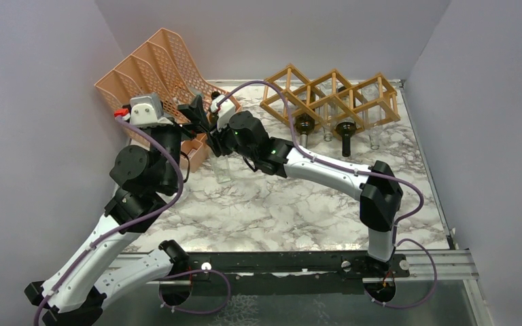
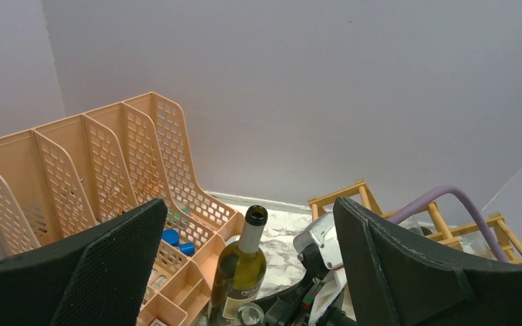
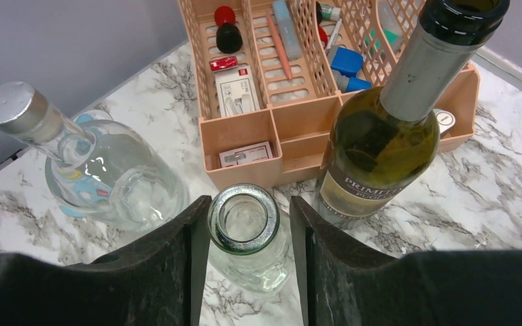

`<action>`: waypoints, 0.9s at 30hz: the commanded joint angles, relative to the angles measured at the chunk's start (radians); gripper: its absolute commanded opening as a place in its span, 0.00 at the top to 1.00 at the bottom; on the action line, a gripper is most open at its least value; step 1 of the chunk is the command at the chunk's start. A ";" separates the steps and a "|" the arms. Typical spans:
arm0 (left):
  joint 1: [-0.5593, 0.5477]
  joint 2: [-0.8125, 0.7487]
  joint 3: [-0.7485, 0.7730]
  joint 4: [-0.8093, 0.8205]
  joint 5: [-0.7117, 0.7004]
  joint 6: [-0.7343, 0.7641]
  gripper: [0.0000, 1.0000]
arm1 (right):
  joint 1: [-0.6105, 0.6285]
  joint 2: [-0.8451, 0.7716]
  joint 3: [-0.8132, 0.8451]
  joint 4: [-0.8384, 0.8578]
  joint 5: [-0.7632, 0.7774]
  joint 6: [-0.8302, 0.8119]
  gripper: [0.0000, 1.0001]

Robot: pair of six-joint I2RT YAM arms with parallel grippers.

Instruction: Put the wine bottle on the wine rack

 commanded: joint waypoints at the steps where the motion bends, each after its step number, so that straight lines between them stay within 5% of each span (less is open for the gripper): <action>1: 0.001 0.004 -0.006 0.025 -0.015 0.012 0.01 | 0.009 0.014 0.022 0.018 0.005 -0.012 0.51; 10: 0.001 0.004 -0.012 0.026 -0.006 0.002 0.01 | 0.008 0.042 0.013 0.022 0.004 0.037 0.53; 19: 0.001 0.005 -0.018 0.030 0.003 -0.006 0.01 | 0.009 -0.039 -0.056 0.079 0.117 0.028 0.93; 27: 0.001 0.017 -0.026 0.044 0.068 -0.008 0.01 | 0.009 -0.237 -0.205 0.094 0.189 0.062 0.97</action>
